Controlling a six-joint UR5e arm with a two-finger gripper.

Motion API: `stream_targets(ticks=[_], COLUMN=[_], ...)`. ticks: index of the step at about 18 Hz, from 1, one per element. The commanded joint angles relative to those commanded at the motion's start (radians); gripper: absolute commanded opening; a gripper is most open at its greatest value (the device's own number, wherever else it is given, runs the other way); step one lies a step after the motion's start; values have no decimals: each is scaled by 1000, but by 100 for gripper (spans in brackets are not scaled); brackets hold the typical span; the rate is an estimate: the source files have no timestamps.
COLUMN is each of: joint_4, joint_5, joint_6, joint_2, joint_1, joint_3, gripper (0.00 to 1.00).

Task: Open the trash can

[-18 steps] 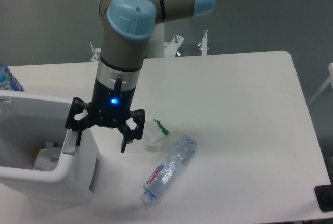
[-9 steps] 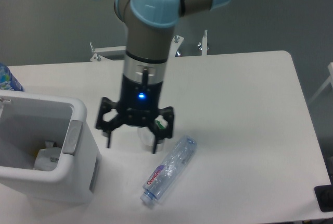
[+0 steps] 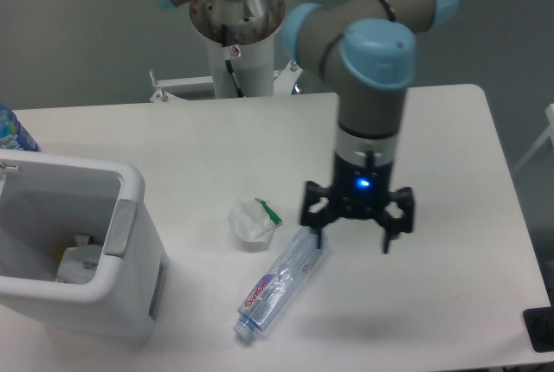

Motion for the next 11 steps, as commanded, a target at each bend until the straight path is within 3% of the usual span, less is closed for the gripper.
stream_targets(ticks=[8, 11], joint_4=[18, 18], joint_5=[43, 43], joint_6=[243, 260], joint_2=[1, 4], joint_1=[5, 5], joint_3=[-81, -90], gripper=[100, 100])
